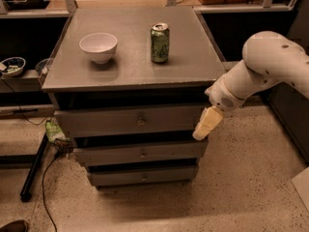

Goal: Open top drawer

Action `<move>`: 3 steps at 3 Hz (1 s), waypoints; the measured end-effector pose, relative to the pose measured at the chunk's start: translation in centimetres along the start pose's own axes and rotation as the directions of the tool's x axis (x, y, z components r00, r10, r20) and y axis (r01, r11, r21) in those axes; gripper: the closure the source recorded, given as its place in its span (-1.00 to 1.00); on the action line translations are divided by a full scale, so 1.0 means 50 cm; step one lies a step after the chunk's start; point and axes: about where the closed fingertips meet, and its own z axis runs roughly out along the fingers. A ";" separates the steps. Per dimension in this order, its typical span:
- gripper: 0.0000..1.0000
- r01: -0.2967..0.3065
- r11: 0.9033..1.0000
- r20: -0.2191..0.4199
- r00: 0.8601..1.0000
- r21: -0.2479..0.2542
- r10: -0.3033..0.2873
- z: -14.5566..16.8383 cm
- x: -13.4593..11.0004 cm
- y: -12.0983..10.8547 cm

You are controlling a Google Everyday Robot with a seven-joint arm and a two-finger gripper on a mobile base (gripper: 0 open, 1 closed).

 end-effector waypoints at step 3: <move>-1.00 -0.040 0.999 0.057 0.998 0.026 0.038 0.045 0.002 -0.029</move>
Offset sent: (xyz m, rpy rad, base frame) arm 0.0258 0.0048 -0.0192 0.0747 -0.0422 -0.0519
